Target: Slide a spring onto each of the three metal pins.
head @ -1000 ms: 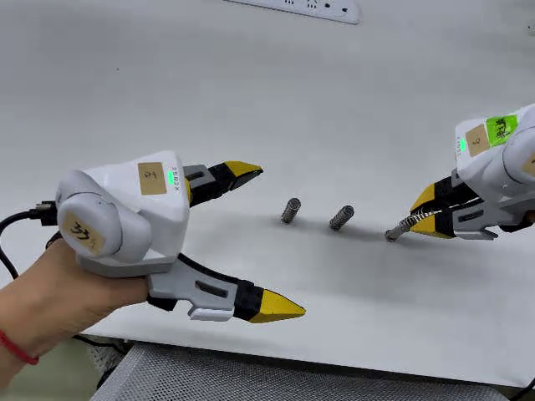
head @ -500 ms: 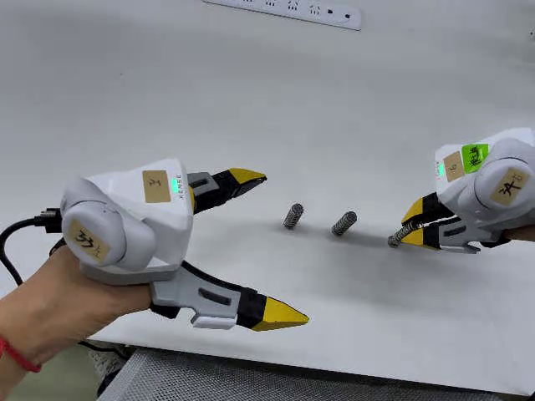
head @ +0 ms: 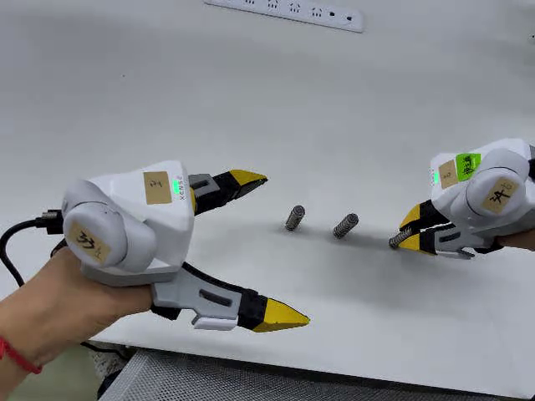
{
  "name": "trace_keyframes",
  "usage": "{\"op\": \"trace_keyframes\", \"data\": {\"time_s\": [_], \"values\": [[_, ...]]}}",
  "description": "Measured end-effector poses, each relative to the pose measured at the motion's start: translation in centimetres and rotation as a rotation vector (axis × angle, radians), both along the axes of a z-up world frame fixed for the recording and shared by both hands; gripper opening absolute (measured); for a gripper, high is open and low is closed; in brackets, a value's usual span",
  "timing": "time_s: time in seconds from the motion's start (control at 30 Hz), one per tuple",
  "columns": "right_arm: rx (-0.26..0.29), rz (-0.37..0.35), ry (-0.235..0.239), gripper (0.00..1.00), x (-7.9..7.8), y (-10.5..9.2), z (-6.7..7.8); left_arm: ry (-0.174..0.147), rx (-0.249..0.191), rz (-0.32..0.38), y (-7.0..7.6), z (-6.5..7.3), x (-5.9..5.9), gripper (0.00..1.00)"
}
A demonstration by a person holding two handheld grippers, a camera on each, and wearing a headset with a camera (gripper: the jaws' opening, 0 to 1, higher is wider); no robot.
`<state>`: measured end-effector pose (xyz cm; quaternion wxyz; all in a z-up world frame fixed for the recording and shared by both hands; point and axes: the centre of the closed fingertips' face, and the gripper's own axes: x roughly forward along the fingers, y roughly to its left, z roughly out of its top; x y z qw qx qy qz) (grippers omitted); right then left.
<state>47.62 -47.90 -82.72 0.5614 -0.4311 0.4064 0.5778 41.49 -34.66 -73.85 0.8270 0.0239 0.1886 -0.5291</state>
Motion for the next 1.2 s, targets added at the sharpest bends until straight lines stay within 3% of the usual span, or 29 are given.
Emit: {"op": "trace_keyframes", "data": {"time_s": [0.43, 0.7, 0.97, 1.2], "values": [[0.007, 0.006, -0.008, 0.13, -0.1, 0.3, 0.1, 0.002, 0.004, 0.008, 0.3, 0.0, 0.0, 0.99], [0.032, -0.007, -0.010, 0.20, -0.1, 0.4, 0.7, -0.005, 0.006, 0.005, 0.3, 0.0, -0.1, 0.99], [0.124, -0.088, -0.015, 0.27, 0.0, 0.4, 3.4, -0.013, 0.024, -0.001, 0.4, 0.2, 0.0, 1.00], [0.267, -0.213, -0.028, 0.38, 0.4, -0.1, 5.9, -0.020, 0.040, -0.001, 0.6, 0.3, -0.1, 1.00]]}}
